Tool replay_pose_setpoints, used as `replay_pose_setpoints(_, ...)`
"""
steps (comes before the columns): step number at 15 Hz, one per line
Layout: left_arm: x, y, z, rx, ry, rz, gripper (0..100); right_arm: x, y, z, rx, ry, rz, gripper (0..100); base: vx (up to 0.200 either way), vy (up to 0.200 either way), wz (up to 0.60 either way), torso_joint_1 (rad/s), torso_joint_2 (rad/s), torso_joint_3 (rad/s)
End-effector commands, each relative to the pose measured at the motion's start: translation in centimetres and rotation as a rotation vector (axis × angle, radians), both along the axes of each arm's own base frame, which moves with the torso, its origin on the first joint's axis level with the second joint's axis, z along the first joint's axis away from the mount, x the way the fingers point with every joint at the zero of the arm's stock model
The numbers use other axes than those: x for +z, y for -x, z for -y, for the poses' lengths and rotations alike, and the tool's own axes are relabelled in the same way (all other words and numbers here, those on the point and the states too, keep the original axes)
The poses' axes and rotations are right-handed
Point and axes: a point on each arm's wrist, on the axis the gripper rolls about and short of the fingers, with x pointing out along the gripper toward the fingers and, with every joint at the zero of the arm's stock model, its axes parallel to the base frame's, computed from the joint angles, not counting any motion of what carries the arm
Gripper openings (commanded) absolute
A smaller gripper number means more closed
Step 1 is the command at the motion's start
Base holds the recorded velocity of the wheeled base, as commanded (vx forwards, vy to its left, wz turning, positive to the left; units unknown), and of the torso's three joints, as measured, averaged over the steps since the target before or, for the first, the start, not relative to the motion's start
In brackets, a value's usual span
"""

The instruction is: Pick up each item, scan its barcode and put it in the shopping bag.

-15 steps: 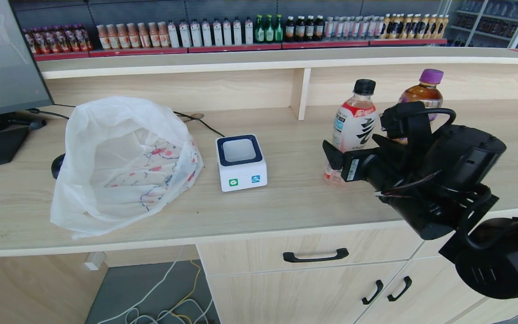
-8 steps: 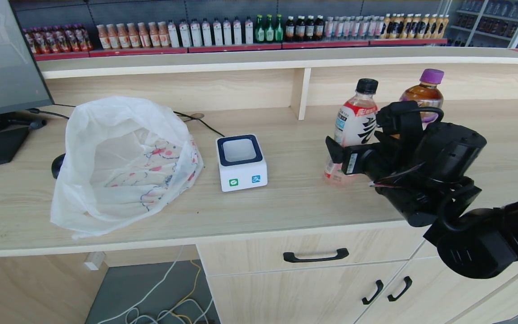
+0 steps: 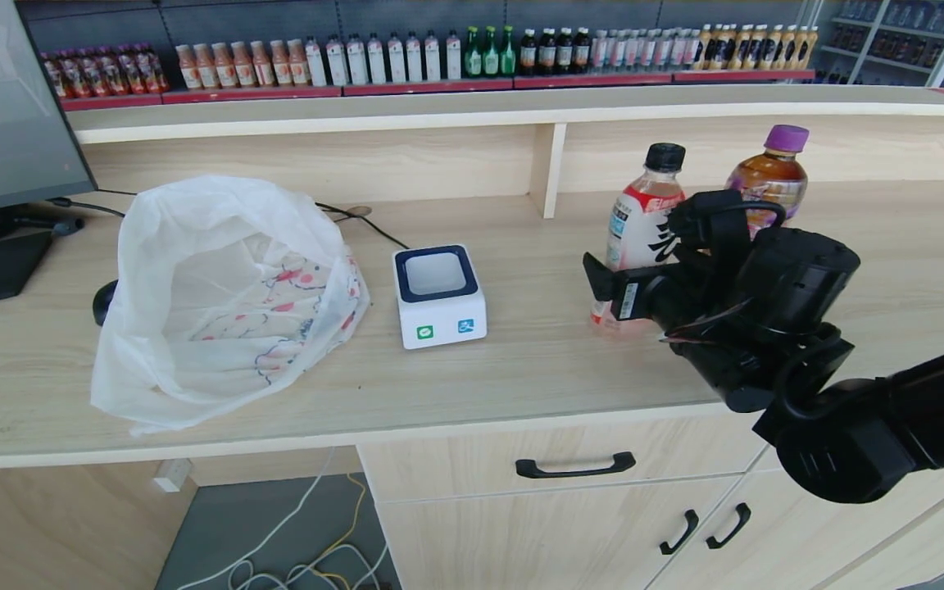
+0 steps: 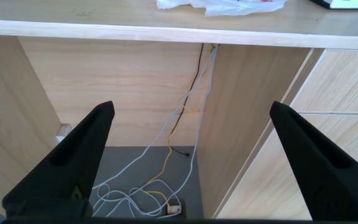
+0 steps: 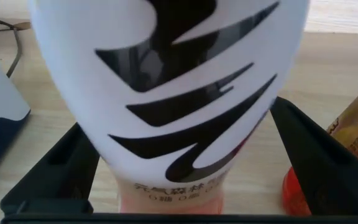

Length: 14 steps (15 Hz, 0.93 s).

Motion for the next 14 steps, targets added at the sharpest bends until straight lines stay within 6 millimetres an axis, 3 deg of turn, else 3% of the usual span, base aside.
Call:
replay_pose_setpoints(1, 0.0, 0.0, 0.0, 0.001, 0.001, 0.001, 100, -0.1, 0.1, -0.4, 0.011, 0.001, -0.002, 100, 0.000, 0.000, 0.00, 0.000, 0.00, 0.000)
replay_pose_setpoints(6, 0.0, 0.0, 0.0, 0.001, 0.001, 0.001, 100, 0.4, -0.3, -0.6, 0.012, -0.013, 0.018, 100, 0.000, 0.000, 0.00, 0.000, 0.00, 0.000)
replay_pose_setpoints(7, 0.0, 0.0, 0.0, 0.001, 0.001, 0.001, 100, 0.4, -0.3, -0.6, 0.012, -0.013, 0.018, 0, 0.000, 0.000, 0.00, 0.000, 0.00, 0.000)
replay_pose_setpoints(14, 0.0, 0.0, 0.0, 0.001, 0.001, 0.001, 100, 0.9, 0.2, -0.6, 0.018, -0.022, 0.028, 0, 0.000, 0.000, 0.00, 0.000, 0.00, 0.000)
